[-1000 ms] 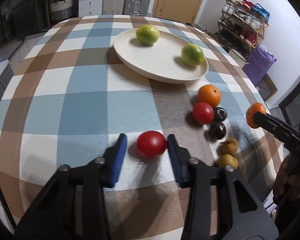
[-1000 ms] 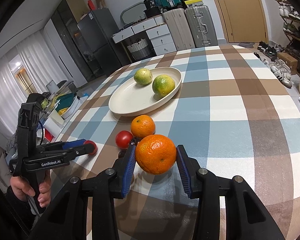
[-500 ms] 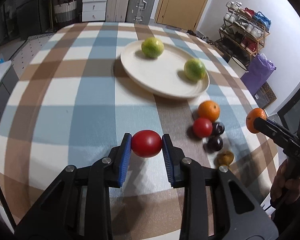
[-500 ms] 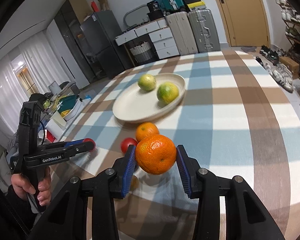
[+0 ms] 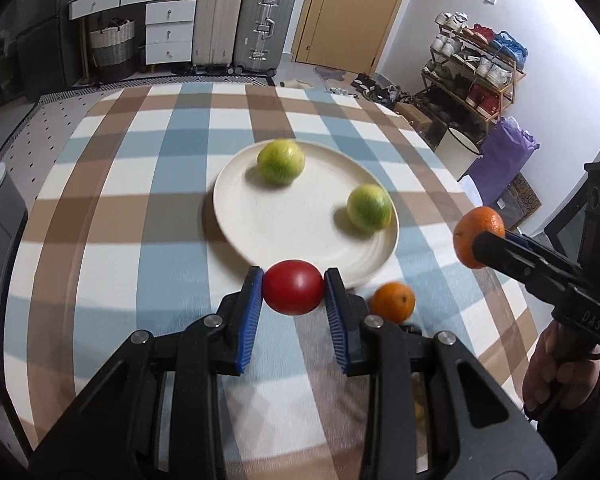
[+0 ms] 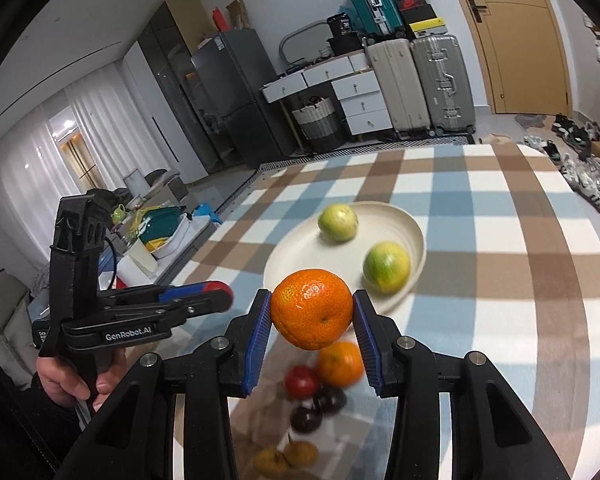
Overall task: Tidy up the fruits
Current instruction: 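Carry the orange and tomato onto the plate and open both grippers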
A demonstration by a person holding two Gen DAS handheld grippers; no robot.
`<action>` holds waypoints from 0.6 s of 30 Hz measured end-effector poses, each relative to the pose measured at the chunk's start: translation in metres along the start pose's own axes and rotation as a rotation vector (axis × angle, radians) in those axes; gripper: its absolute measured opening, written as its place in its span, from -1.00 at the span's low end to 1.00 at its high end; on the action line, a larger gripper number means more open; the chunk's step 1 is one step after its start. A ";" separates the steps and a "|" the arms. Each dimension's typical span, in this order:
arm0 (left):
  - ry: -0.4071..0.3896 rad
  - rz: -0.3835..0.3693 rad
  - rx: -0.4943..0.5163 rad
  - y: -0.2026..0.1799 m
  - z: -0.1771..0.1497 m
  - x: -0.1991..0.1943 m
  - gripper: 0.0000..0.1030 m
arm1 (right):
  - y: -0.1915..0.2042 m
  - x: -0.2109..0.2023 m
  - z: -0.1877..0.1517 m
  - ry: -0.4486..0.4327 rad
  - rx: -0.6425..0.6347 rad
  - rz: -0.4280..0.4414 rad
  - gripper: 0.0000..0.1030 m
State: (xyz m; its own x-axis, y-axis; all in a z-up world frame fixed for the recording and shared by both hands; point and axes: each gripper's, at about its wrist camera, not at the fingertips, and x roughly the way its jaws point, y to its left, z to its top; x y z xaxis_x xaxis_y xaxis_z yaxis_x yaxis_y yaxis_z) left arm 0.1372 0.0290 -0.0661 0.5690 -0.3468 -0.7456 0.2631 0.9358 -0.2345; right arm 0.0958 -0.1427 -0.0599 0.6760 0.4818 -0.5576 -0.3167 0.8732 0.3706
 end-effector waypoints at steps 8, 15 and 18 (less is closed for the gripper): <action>0.020 -0.011 0.030 -0.008 0.041 0.025 -0.46 | -0.010 0.022 0.035 0.001 0.015 0.021 -0.20; 0.035 -0.027 0.052 -0.018 0.076 0.052 -0.45 | -0.023 0.043 0.064 0.006 0.025 0.017 -0.20; 0.053 -0.034 0.047 -0.019 0.087 0.070 -0.45 | -0.029 0.056 0.075 0.020 0.025 0.012 -0.20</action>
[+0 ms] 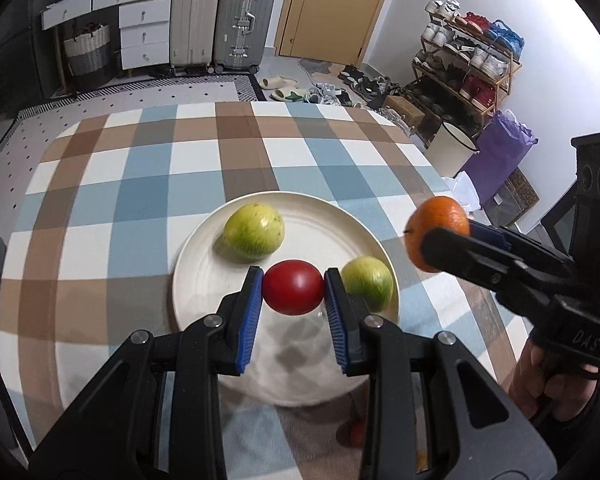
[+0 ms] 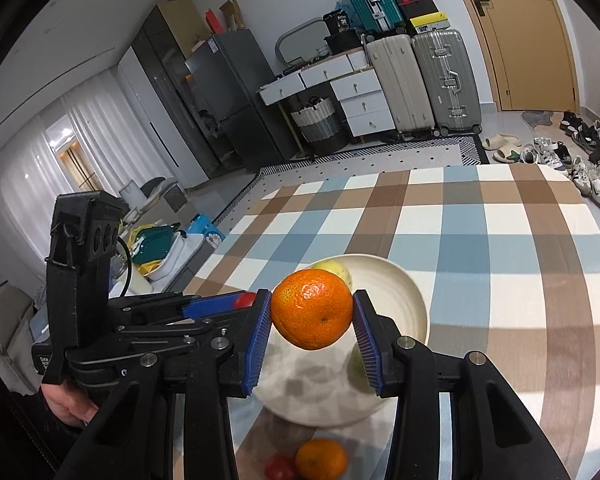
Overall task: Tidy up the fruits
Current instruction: 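Carry the orange and tomato onto the plate and open both grippers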
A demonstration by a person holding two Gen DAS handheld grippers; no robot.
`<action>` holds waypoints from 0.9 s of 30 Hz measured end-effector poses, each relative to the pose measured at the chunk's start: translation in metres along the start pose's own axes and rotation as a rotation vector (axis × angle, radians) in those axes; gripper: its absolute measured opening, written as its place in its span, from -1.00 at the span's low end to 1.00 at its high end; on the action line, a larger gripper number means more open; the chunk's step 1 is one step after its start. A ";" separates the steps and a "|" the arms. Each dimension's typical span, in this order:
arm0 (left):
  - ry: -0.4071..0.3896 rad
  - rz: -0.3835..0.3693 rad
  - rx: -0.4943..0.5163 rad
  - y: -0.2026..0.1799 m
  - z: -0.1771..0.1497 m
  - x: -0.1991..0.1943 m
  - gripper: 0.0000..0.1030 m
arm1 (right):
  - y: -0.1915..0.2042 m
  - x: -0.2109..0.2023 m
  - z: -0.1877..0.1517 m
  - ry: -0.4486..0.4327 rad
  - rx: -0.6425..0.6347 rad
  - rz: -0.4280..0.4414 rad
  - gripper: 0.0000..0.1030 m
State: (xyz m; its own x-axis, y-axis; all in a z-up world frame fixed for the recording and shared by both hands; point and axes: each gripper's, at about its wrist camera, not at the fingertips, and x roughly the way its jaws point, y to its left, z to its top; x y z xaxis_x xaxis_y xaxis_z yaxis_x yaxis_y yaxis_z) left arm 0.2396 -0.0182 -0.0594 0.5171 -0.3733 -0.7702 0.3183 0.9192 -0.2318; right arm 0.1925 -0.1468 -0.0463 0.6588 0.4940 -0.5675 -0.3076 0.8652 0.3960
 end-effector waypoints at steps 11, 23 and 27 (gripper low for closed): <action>0.077 -0.027 0.006 0.001 0.014 0.061 -0.45 | -0.027 0.052 0.010 0.070 0.029 0.002 -0.20; 0.124 -0.035 0.023 0.000 0.010 0.091 -0.45 | -0.049 0.079 0.002 0.127 0.062 -0.016 -0.20; 0.127 -0.039 0.022 0.000 0.010 0.094 -0.45 | -0.050 0.080 0.000 0.127 0.064 -0.024 -0.18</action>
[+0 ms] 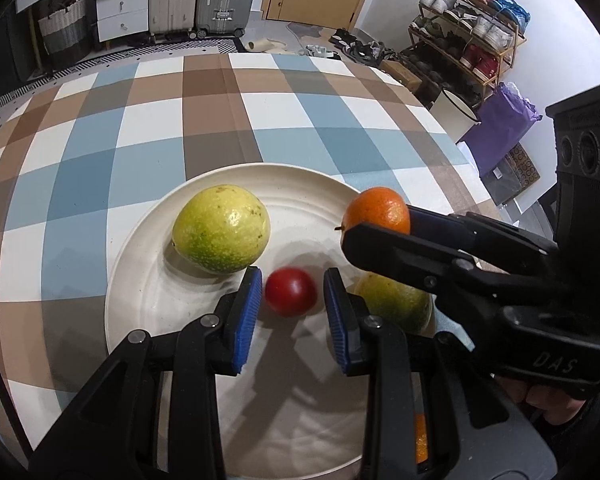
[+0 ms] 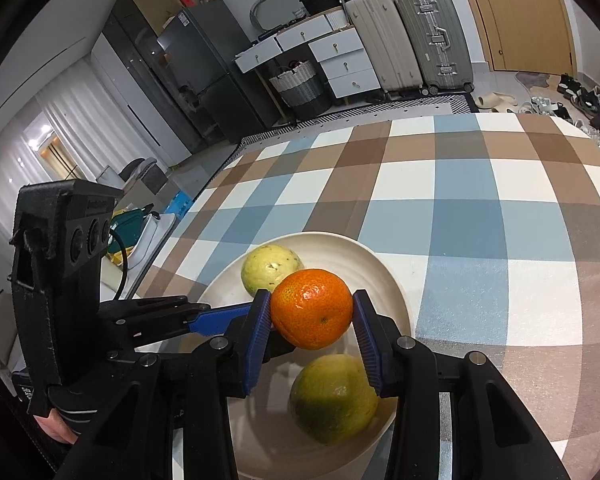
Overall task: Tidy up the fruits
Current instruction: 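Carry the orange and tomato onto the plate and open both grippers, then withdraw both grippers from the plate toward the remaining fruits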
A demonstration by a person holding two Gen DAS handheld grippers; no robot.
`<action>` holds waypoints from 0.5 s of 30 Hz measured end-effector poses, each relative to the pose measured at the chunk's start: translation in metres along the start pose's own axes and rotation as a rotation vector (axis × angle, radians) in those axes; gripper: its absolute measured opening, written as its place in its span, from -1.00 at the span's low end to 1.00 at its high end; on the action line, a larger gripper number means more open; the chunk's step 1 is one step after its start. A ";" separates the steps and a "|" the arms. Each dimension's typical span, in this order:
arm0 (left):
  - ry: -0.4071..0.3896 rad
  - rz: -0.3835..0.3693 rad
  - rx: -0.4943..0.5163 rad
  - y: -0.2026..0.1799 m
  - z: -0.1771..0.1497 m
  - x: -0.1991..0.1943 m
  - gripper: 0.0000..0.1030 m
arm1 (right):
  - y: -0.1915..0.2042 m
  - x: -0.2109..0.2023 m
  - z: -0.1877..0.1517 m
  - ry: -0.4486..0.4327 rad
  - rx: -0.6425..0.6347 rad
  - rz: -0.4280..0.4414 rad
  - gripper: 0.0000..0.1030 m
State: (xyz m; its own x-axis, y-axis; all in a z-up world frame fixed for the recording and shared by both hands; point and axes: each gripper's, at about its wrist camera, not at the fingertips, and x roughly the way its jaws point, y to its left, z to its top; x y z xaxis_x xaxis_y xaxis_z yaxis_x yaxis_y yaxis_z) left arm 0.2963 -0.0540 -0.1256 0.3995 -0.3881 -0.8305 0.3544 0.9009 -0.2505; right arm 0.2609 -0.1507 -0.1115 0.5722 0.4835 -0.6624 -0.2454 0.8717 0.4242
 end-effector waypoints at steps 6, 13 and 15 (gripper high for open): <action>-0.006 0.002 0.028 -0.004 -0.004 -0.008 -0.21 | -0.002 -0.010 0.000 -0.030 0.022 -0.005 0.01; -0.055 0.023 0.028 -0.005 -0.017 -0.037 -0.01 | -0.002 -0.042 -0.002 -0.089 0.050 -0.019 0.02; -0.063 0.036 0.031 -0.007 -0.023 -0.044 0.00 | -0.002 -0.050 -0.005 -0.102 0.056 -0.025 0.03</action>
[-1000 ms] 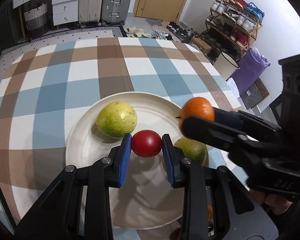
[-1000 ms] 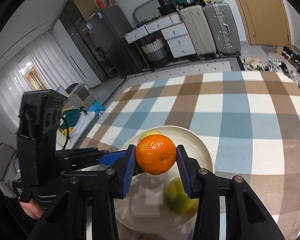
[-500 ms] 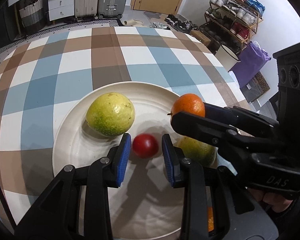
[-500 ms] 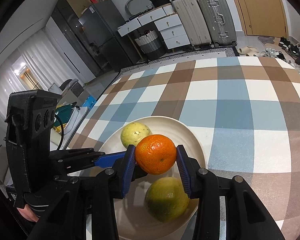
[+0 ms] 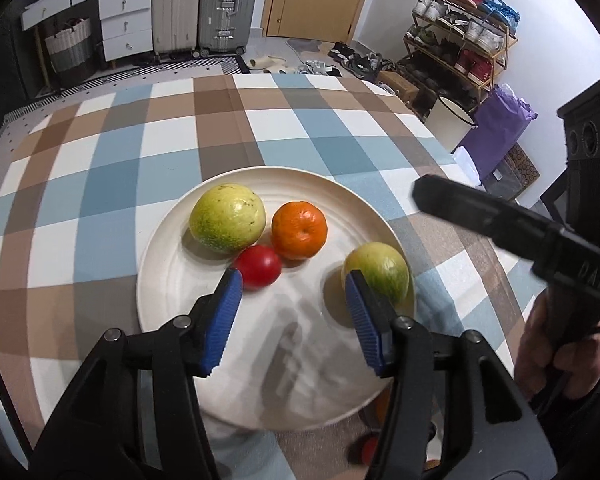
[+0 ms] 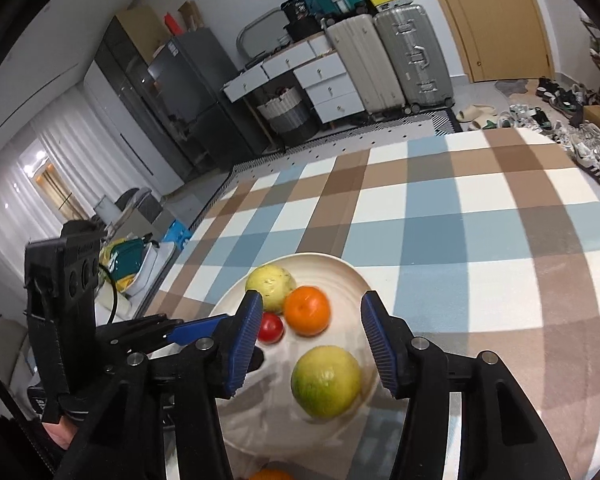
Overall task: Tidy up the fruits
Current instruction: 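Withdraw both grippers from the plate toward the remaining fruits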
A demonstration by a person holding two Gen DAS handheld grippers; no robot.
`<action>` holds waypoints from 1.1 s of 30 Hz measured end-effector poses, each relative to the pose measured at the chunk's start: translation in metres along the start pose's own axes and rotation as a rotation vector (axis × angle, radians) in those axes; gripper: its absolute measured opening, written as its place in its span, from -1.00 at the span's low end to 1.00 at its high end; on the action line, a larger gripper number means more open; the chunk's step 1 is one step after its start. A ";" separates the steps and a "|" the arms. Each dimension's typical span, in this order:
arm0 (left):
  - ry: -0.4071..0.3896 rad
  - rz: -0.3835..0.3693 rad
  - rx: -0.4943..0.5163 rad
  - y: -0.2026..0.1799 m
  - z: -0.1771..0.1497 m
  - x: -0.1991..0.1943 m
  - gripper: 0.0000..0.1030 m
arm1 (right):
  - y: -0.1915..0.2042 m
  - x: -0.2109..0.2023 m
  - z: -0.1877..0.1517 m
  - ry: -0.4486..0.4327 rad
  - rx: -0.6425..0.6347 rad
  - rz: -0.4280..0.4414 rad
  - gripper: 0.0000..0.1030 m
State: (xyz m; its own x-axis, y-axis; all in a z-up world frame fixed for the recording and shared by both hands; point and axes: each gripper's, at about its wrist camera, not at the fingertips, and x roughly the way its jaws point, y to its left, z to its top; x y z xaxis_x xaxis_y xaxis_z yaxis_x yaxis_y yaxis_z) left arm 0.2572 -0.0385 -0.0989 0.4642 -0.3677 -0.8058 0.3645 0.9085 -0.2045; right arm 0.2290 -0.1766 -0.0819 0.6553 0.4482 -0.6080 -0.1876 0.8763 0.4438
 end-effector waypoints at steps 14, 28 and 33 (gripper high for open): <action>-0.107 0.064 -0.010 -0.013 -0.045 -0.065 0.56 | 0.018 -0.068 -0.035 -0.082 -0.022 -0.034 0.60; -0.186 0.115 -0.006 -0.029 -0.092 -0.115 0.98 | 0.048 -0.117 -0.071 -0.162 -0.105 -0.023 0.94; -0.197 0.114 -0.028 -0.027 -0.110 -0.129 0.98 | 0.056 -0.128 -0.089 -0.184 -0.131 -0.019 0.94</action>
State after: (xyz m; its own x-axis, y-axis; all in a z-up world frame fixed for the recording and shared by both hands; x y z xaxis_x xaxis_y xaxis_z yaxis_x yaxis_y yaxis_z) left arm 0.0988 0.0063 -0.0509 0.6512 -0.2911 -0.7008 0.2791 0.9507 -0.1356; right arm 0.0694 -0.1693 -0.0382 0.7797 0.4024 -0.4798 -0.2596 0.9050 0.3371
